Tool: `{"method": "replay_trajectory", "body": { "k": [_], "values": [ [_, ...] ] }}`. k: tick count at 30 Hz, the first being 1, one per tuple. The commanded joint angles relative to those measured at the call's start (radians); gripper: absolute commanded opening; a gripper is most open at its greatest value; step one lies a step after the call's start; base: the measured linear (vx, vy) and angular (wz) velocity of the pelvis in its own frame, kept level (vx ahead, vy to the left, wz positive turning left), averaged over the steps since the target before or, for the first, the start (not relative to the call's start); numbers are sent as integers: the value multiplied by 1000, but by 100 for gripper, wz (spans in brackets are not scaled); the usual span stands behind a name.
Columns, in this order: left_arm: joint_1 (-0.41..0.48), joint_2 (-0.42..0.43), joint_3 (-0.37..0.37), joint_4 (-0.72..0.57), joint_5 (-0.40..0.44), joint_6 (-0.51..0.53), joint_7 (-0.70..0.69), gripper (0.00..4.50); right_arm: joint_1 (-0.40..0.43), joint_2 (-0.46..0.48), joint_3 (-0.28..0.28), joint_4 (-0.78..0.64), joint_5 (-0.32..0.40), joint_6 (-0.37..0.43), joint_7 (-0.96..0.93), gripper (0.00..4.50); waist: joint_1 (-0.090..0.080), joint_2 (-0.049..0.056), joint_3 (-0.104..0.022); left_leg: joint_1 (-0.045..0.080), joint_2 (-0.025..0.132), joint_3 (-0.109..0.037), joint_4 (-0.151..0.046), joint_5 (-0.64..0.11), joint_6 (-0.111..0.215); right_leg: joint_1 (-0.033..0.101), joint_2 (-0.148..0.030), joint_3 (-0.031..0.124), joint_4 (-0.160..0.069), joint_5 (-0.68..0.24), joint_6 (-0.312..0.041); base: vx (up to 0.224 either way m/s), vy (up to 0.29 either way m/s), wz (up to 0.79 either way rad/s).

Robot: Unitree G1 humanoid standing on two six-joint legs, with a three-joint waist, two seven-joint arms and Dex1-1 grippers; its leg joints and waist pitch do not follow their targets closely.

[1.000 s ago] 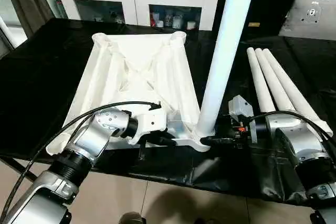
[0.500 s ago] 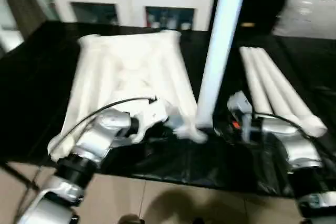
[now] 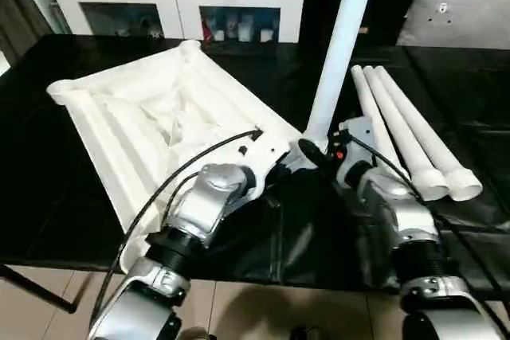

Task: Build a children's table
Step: Rotate leg to tighten

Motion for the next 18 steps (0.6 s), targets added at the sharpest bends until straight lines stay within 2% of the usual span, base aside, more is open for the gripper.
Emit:
{"method": "replay_trajectory", "body": {
  "k": [1, 6, 9, 10, 11, 12, 14, 18],
  "values": [
    [-11, -3, -5, -53, -11, -24, -11, 0, 10, 30, 30, 15, 1, 11, 14, 325, 9, -9, -87, -14, 3, 23, -54, -81, 106, 88, -60, 29, -71, -245, -174, 0, 0, 0],
    [-6, 16, -10, -52, -8, -53, -23, 0, 11, 21, 18, 12, -2, 6, 9, 383, 7, -6, -83, -9, 5, 22, -58, -134, 86, 86, -60, 29, -79, -317, -154, 0, 0, 0],
    [3, 46, -27, -35, -5, -109, -53, 0, 12, -26, 11, 1, 12, -3, 66, 397, 6, -10, -83, -10, 5, 22, -60, -141, 81, 87, -60, 29, -80, -324, -147, 0, 0, 0],
    [6, 53, -28, -31, -4, -114, -60, 0, 15, -43, 16, -6, 11, -13, 89, 418, 8, -8, -83, -9, 6, 22, -59, -141, 84, 87, -60, 30, -78, -320, -148, 0, 0, 0],
    [6, 53, -28, -31, -4, -114, -60, 0, 15, -43, 16, -6, 11, -13, 89, 418, 11, -7, -83, -8, 6, 23, -58, -141, 85, 86, -61, 30, -79, -319, -148, 0, 0, 0],
    [14, 84, -39, -27, -4, -139, -110, 0, 34, -117, 51, -41, 1, -42, 206, 432, 11, -10, -84, -9, 6, 24, -57, -138, 88, 87, -60, 31, -78, -310, -151, 0, 0, 0],
    [15, 93, -44, -28, -5, -145, -126, 0, 38, -137, 60, -48, -3, -49, 237, 444, 15, -11, -82, -10, 6, 24, -56, -135, 96, 87, -61, 32, -77, -303, -151, 0, 0, 0],
    [18, 144, -68, -11, -6, -220, -215, 0, 45, -241, 90, -59, -17, -83, 386, 444, 17, -14, -82, -11, 4, 25, -55, -141, 105, 88, -60, 29, -81, -334, -146, 0, 0, 0]
  ]
}}
